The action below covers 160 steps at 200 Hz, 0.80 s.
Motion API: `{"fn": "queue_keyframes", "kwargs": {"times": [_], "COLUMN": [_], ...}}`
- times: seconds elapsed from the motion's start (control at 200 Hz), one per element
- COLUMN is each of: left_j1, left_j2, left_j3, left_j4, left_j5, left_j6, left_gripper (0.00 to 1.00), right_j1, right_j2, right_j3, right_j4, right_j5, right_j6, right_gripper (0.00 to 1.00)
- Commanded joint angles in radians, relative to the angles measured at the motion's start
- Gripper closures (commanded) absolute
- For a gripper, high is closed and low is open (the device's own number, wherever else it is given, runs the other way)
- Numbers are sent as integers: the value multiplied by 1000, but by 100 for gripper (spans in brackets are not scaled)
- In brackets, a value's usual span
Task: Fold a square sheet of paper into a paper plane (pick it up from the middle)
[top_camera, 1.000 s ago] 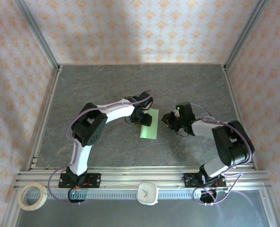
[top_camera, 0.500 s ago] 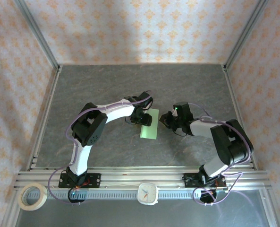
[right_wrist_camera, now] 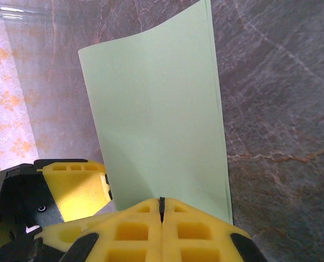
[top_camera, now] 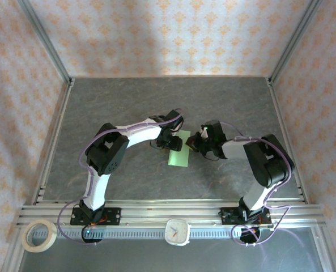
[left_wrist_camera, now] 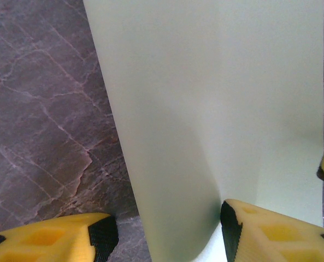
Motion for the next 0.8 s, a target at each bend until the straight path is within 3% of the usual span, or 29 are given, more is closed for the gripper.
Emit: {"fn": "queue_keyframes", "kwargs": {"times": [0.0, 0.365, 0.796], "left_j1": [-1, -1, -2], "left_j2": [155, 161, 62], "left_j3": [-67, -71, -82], "left_j4": [106, 113, 154], "left_j5": [-27, -20, -18], "left_j6": [15, 12, -32], "left_gripper": [40, 40, 38], "right_j1": [9, 19, 19], "right_j2": [23, 51, 121], "right_j3": [28, 22, 39], "right_j4": [38, 7, -291], "right_j5": [-22, -32, 153], "right_j6": [8, -17, -247], "right_gripper": [100, 100, 100]}}
